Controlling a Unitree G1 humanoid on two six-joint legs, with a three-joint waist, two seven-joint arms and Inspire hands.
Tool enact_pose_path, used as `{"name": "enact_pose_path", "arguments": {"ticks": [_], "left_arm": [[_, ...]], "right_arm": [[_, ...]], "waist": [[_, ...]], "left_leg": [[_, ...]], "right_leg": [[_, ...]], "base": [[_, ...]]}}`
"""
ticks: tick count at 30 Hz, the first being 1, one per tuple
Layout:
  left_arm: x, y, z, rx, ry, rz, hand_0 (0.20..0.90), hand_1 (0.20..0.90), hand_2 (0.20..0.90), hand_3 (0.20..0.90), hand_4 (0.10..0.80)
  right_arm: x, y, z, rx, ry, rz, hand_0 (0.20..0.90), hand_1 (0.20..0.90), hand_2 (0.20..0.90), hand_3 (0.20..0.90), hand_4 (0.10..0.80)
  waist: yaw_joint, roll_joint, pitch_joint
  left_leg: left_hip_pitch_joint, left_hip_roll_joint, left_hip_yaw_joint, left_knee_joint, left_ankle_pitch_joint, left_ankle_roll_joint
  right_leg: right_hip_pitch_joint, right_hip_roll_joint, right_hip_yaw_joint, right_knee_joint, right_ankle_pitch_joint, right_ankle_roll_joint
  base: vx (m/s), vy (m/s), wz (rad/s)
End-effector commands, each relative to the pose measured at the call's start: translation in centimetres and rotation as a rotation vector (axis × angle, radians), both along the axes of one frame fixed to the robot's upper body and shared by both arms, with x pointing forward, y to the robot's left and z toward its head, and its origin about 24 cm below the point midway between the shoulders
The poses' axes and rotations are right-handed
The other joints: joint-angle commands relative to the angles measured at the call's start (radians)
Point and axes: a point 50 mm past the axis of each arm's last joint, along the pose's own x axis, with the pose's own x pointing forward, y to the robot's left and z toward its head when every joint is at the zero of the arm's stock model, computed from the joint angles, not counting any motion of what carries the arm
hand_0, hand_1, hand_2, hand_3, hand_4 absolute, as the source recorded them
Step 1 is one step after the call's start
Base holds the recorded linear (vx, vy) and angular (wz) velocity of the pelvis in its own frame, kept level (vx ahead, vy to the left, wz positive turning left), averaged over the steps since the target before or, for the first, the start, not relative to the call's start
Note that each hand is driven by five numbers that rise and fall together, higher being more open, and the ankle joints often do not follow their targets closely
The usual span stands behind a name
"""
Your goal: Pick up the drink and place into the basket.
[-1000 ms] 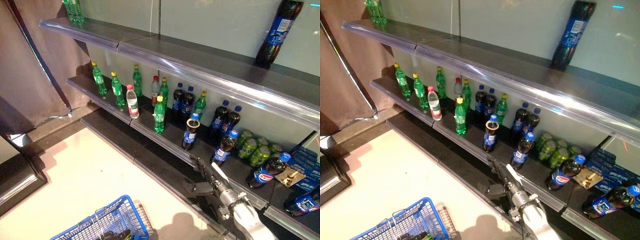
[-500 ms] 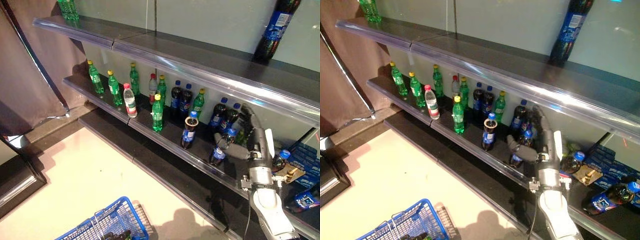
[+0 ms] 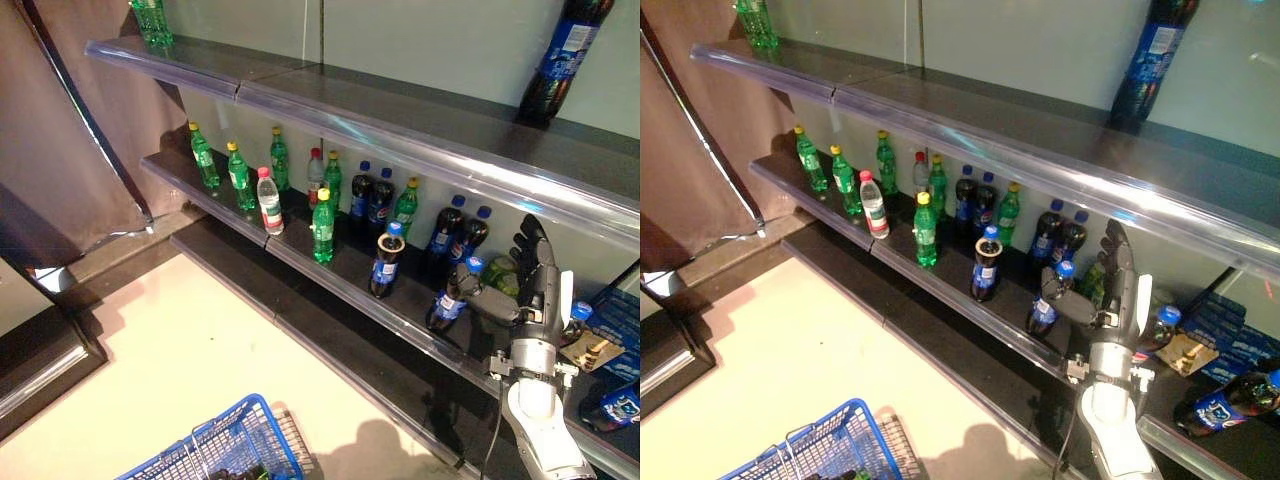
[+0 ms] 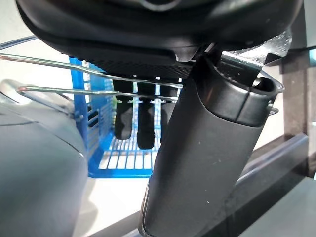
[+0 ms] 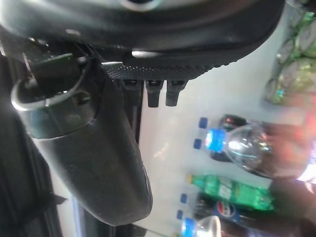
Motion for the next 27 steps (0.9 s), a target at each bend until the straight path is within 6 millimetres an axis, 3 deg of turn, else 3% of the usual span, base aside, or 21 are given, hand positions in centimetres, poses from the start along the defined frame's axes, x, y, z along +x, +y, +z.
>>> {"name": "enact_pose_path", "arguments": {"ticks": [1,6,18,27], "left_arm": [[7.0,-1.8,1.6,-0.040,-0.269,-0.101,0.300,0.300,0.300,0.200,0.100],[9.2,-2.0,2.4,-0.043,-0.330,-0.098,0.300,0.300,0.300,0.200,0.100],[11.3,-2.4,3.6,-0.048,-0.453,-0.083,0.300,0.300,0.300,0.200,0.100],[12.2,-3.1,4.2,-0.072,-0.509,-0.073,0.300,0.300,0.300,0.200,0.100]], "right_arm": [[2.2,0.3,6.3,-0.008,-0.344,0.021,0.900,0.900,0.900,0.900,0.800],[2.9,0.8,6.9,0.006,-0.391,0.013,0.900,0.900,0.900,0.900,0.800],[3.3,1.2,9.5,0.007,-0.569,-0.093,0.900,0.900,0.900,0.900,0.800],[2.9,1.3,10.8,0.015,-0.700,-0.240,0.900,0.900,0.900,0.900,0.800]], "waist": [[0.025,0.012,0.080],[0.011,0.024,0.161],[-0.015,0.035,0.302],[-0.025,0.059,0.387]], "left_leg": [[-0.045,-0.038,0.027,0.118,-0.109,0.021],[-0.128,-0.056,0.029,0.230,-0.126,0.028],[-0.318,-0.058,0.045,0.431,-0.150,0.031],[-0.412,-0.046,0.033,0.503,-0.080,0.017]], "right_leg": [[-0.094,-0.021,-0.108,0.150,-0.053,0.001],[-0.164,-0.031,-0.097,0.220,-0.063,-0.011],[-0.310,-0.047,-0.070,0.347,-0.075,-0.034],[-0.371,-0.030,-0.047,0.390,-0.078,-0.051]], "base": [[-0.034,0.053,0.02],[-0.065,0.048,0.00],[-0.049,0.015,-0.06],[-0.037,0.012,-0.07]]}}
